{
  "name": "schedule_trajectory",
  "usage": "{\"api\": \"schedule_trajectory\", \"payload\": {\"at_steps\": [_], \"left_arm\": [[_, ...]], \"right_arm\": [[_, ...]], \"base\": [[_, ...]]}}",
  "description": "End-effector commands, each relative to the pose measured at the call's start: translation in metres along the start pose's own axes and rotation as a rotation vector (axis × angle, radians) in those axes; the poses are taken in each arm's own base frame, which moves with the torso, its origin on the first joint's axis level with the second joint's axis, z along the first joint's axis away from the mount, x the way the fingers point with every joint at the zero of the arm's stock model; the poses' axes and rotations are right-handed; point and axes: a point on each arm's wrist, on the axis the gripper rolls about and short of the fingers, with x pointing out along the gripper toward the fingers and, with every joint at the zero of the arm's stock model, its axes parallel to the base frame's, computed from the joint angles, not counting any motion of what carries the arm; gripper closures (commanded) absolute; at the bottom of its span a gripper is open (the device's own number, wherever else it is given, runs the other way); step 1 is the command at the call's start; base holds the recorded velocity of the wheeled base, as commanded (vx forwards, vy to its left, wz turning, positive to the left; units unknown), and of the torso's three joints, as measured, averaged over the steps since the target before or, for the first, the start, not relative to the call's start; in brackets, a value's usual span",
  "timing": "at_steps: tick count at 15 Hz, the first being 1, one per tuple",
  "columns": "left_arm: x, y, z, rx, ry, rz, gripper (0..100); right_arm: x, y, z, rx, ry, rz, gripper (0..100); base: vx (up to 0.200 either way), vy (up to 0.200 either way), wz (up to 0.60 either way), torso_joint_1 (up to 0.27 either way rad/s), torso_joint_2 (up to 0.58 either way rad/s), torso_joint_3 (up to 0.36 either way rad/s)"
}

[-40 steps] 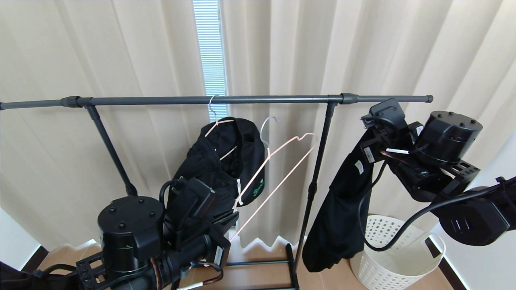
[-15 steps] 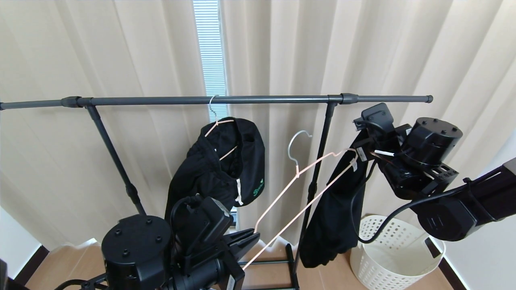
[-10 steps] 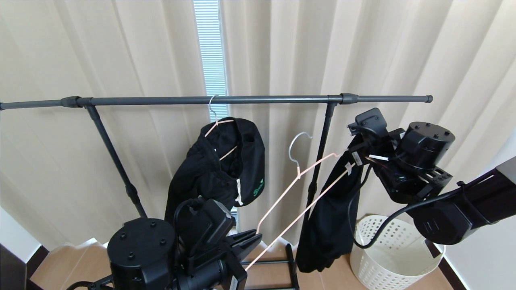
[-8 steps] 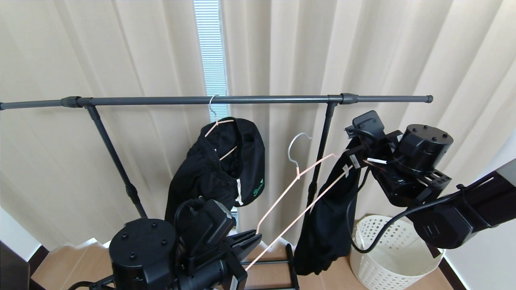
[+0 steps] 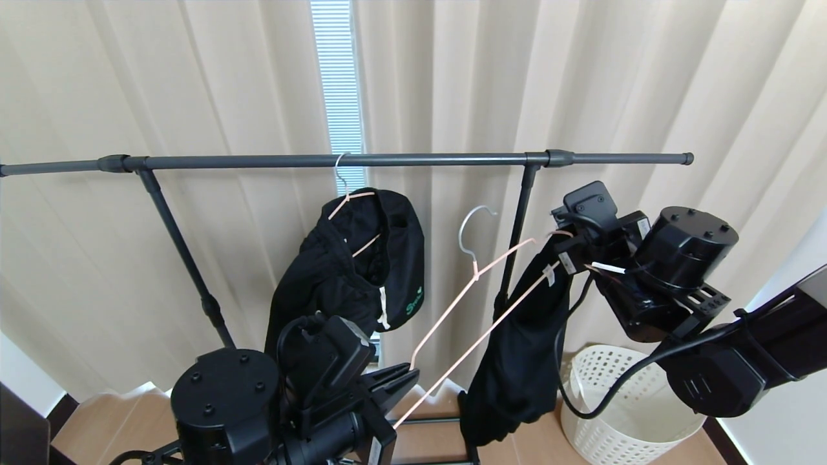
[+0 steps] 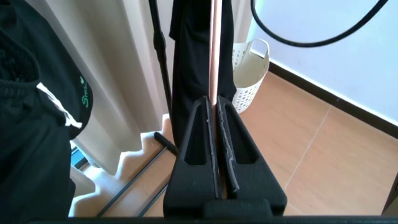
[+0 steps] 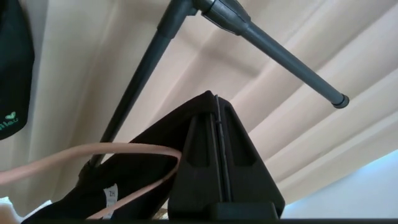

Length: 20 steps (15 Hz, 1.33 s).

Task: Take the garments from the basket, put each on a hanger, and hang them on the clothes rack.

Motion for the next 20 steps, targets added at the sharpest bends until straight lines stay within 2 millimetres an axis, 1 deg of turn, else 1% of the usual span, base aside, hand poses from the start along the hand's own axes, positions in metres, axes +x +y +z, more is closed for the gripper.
{"api": "schedule_trajectory", "payload": {"at_steps": [1, 2, 7, 9, 11, 14, 16, 17, 18, 20], "left_arm": [[0.001, 0.001, 0.000, 0.001, -0.003, 0.007, 100], [0.002, 0.003, 0.001, 0.002, -0.004, 0.033, 100], [0.006, 0.005, 0.000, 0.009, 0.003, 0.071, 100], [0.009, 0.006, -0.004, 0.010, 0.017, 0.081, 100], [0.010, 0.006, -0.002, 0.010, 0.010, 0.096, 100], [0.013, 0.007, -0.005, 0.010, 0.022, 0.126, 100], [0.014, 0.008, -0.004, 0.010, 0.018, 0.136, 100], [0.014, 0.012, -0.004, 0.008, 0.019, 0.152, 100], [0.014, 0.013, -0.003, 0.013, 0.017, 0.160, 100], [0.013, 0.020, -0.003, 0.026, 0.017, 0.185, 100]], "right_arm": [[-0.006, 0.001, 0.004, 0.002, -0.010, 0.013, 100], [-0.012, 0.003, 0.008, 0.004, -0.021, 0.029, 100], [-0.020, 0.007, 0.011, 0.000, -0.031, 0.053, 100], [-0.025, 0.009, 0.014, 0.002, -0.041, 0.067, 100], [-0.032, 0.008, 0.019, 0.006, -0.053, 0.077, 100], [-0.036, 0.009, 0.021, 0.008, -0.061, 0.088, 100], [-0.034, 0.008, 0.022, 0.009, -0.063, 0.080, 100], [-0.026, 0.001, 0.017, 0.008, -0.049, 0.051, 100], [-0.022, -0.001, 0.016, 0.008, -0.044, 0.038, 100], [-0.020, -0.003, 0.015, 0.009, -0.043, 0.031, 100]], "base": [[0.000, 0.000, 0.00, 0.000, 0.00, 0.000], [0.000, 0.000, 0.00, 0.000, 0.00, 0.000], [0.000, 0.000, 0.00, 0.000, 0.00, 0.000], [0.000, 0.000, 0.00, 0.000, 0.00, 0.000], [0.000, 0.000, 0.00, 0.000, 0.00, 0.000], [0.000, 0.000, 0.00, 0.000, 0.00, 0.000], [0.000, 0.000, 0.00, 0.000, 0.00, 0.000], [0.000, 0.000, 0.00, 0.000, 0.00, 0.000], [0.000, 0.000, 0.00, 0.000, 0.00, 0.000], [0.000, 0.000, 0.00, 0.000, 0.00, 0.000]]}}
